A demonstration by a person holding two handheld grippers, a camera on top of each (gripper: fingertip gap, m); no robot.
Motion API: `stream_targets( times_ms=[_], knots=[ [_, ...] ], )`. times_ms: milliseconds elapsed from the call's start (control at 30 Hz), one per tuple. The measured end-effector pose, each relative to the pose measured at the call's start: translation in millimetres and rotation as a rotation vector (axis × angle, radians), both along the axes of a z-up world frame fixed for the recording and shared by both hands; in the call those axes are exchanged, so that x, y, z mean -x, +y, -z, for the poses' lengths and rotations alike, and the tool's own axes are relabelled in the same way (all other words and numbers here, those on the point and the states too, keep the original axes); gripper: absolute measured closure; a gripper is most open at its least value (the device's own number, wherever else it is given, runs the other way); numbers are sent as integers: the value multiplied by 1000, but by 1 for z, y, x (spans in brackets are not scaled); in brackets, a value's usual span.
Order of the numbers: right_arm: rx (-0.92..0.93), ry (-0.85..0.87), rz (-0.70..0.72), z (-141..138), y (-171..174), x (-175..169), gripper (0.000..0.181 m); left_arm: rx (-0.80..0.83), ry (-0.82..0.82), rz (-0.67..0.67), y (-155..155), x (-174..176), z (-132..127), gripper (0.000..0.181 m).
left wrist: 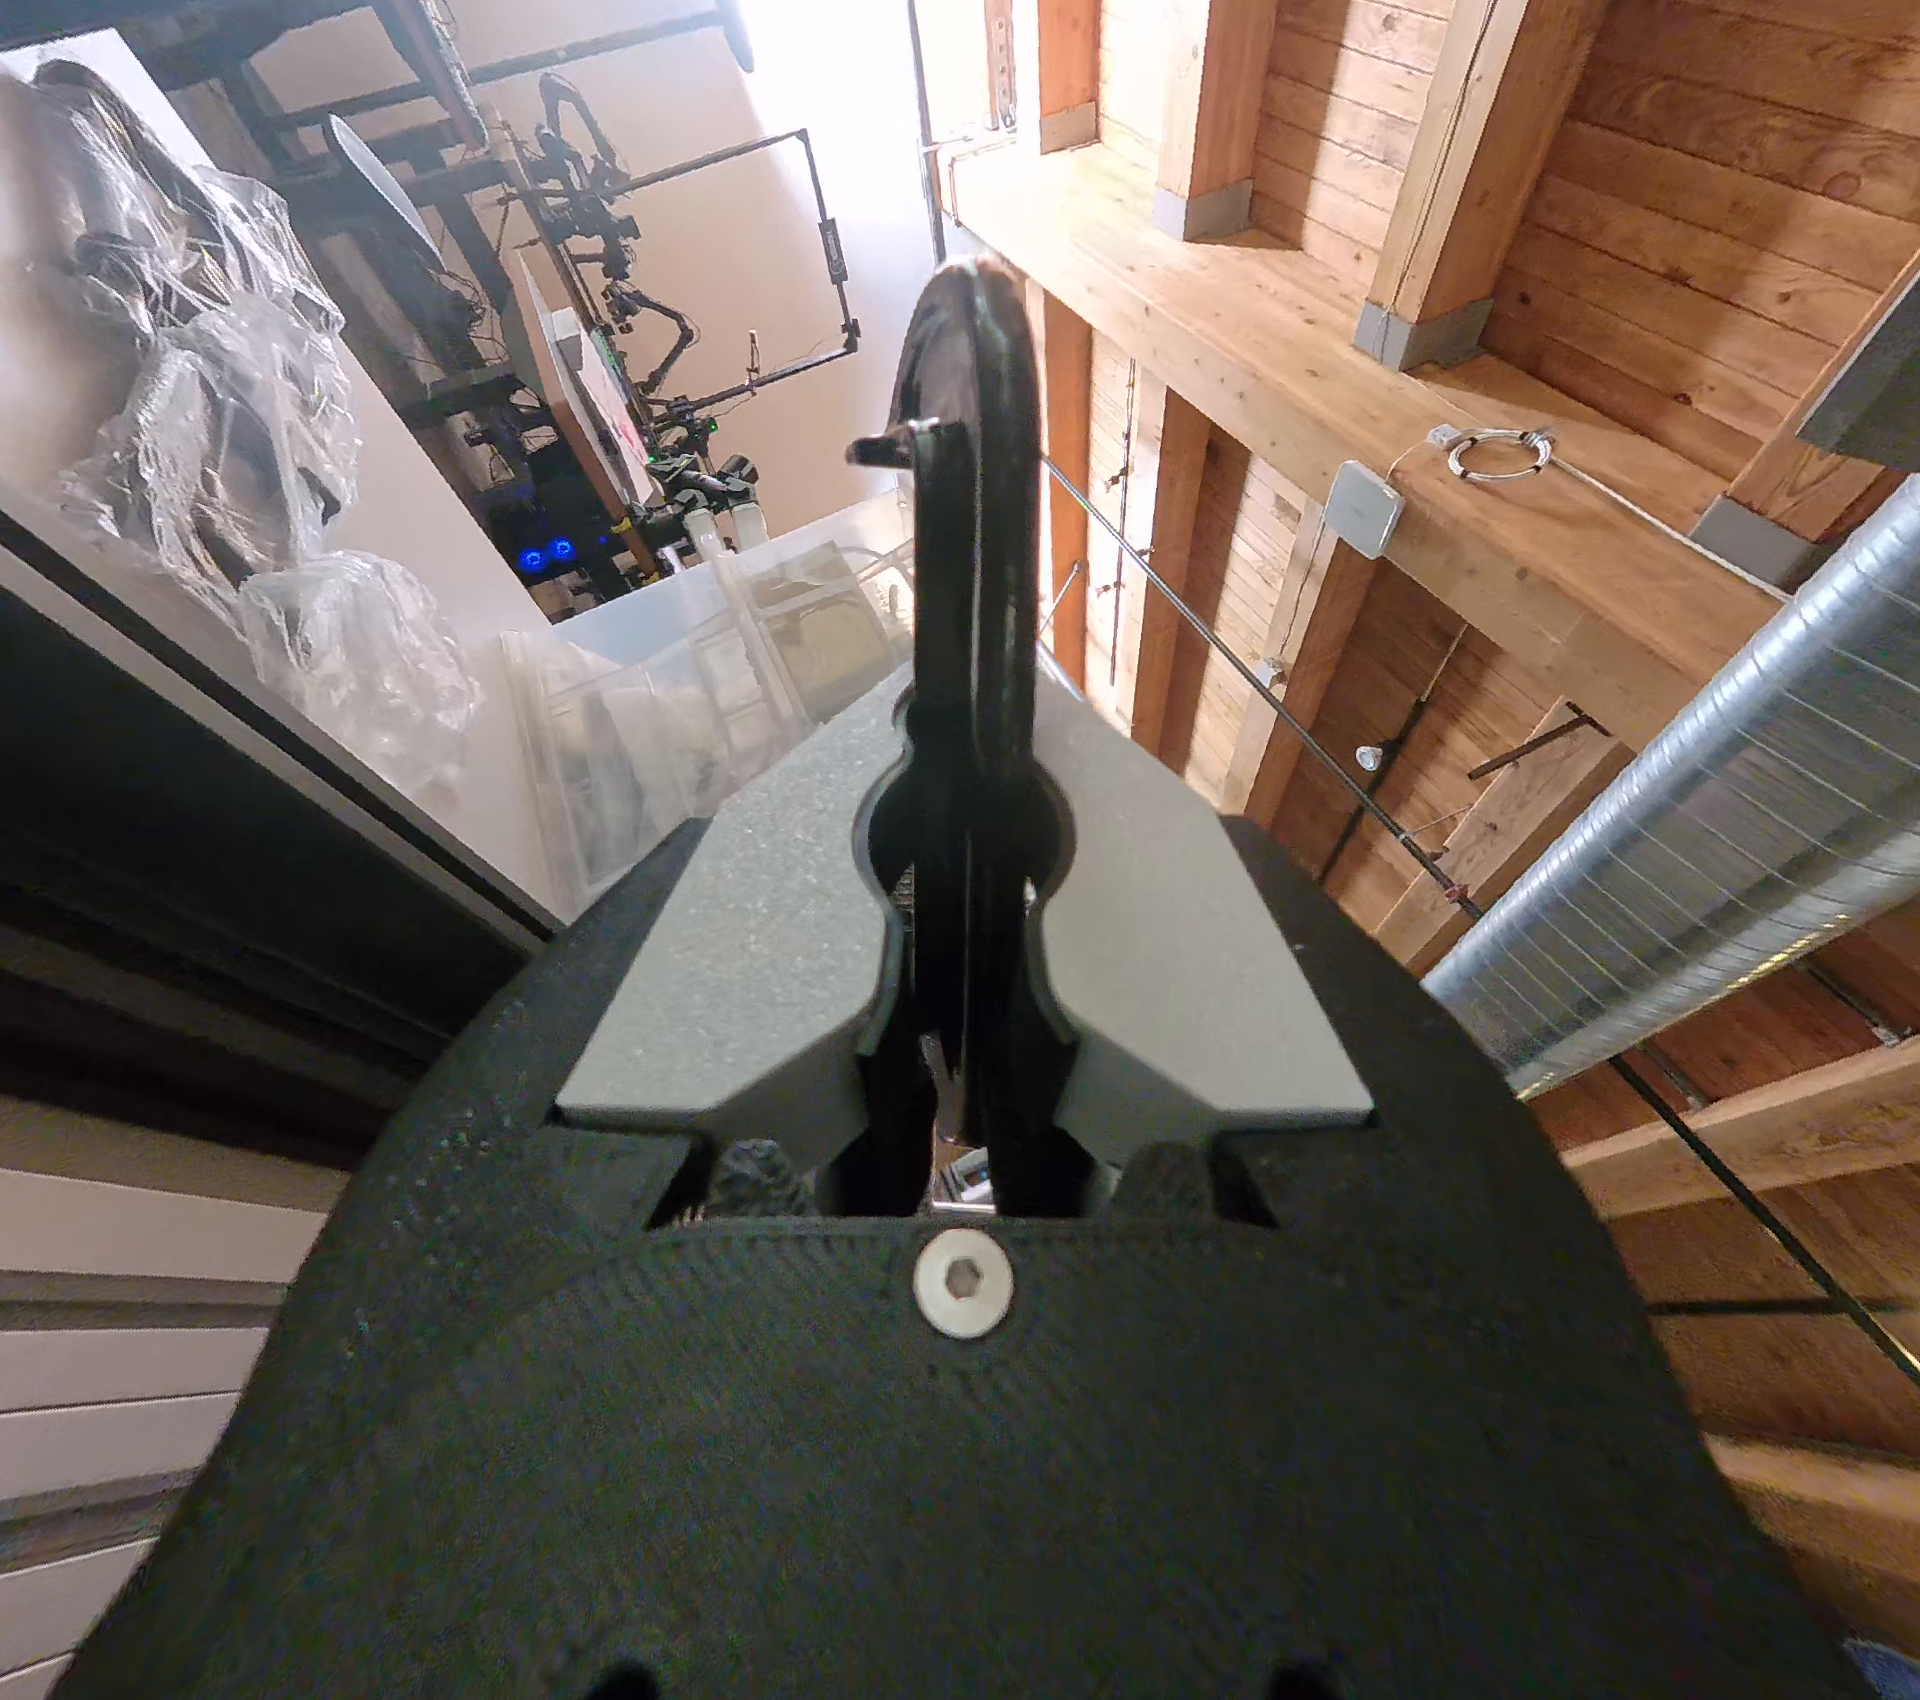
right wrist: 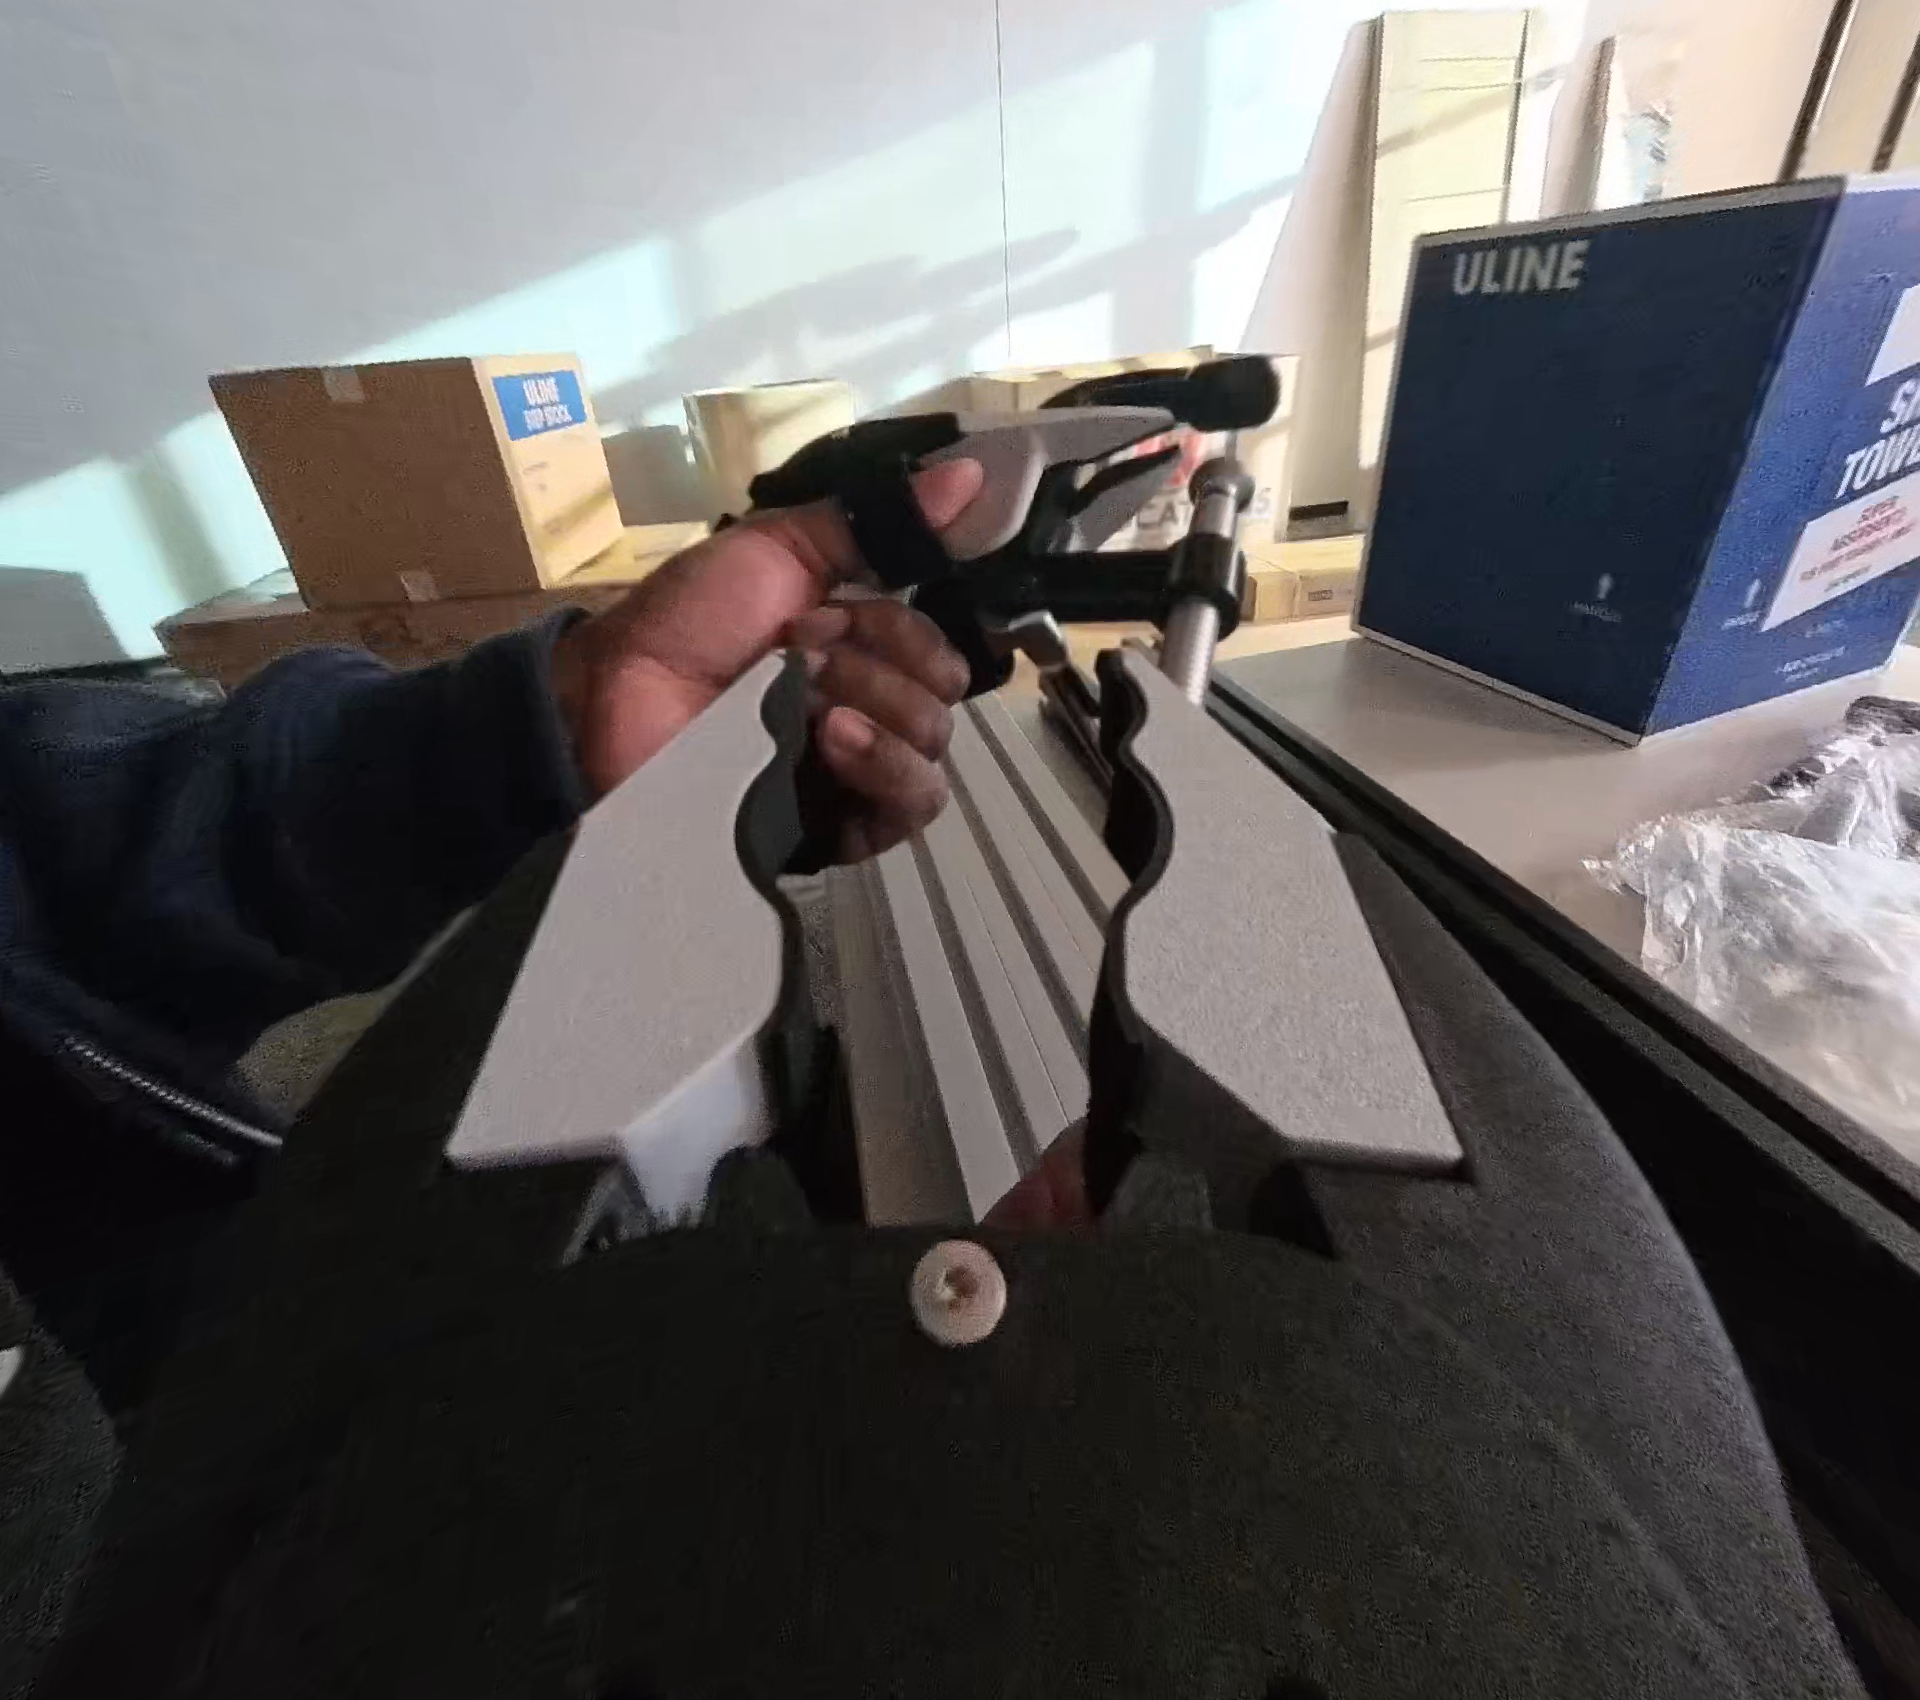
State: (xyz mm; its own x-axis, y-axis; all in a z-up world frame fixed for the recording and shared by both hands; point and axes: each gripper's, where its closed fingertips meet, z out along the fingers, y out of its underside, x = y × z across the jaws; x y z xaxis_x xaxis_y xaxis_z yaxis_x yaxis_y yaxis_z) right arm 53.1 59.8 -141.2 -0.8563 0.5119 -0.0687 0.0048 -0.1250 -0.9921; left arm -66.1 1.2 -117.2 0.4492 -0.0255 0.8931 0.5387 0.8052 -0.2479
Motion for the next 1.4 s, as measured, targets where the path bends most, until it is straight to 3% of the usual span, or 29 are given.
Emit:
stream_targets(
  times_ms=[200,400,633,833,1167,1400],
  knots=[
    [23,-73,41,1,11,1,123,68,36,-43,-5,-3,-6,165],
    [10,-121,61,10,23,-21,122,126,84,-104,-22,-22,-8,165],
    [91,-152,54,21,27,-61,124,182,133,-168,-42,-101,10,166],
    [137,-153,46,26,28,-119,124,341,149,-209,-39,-180,39,165],
    [209,-160,163,42,63,-246,126,489,139,-164,14,-298,79,163],
    [234,-120,280,35,112,-293,127,582,221,-153,79,-320,88,163]
  ],
)
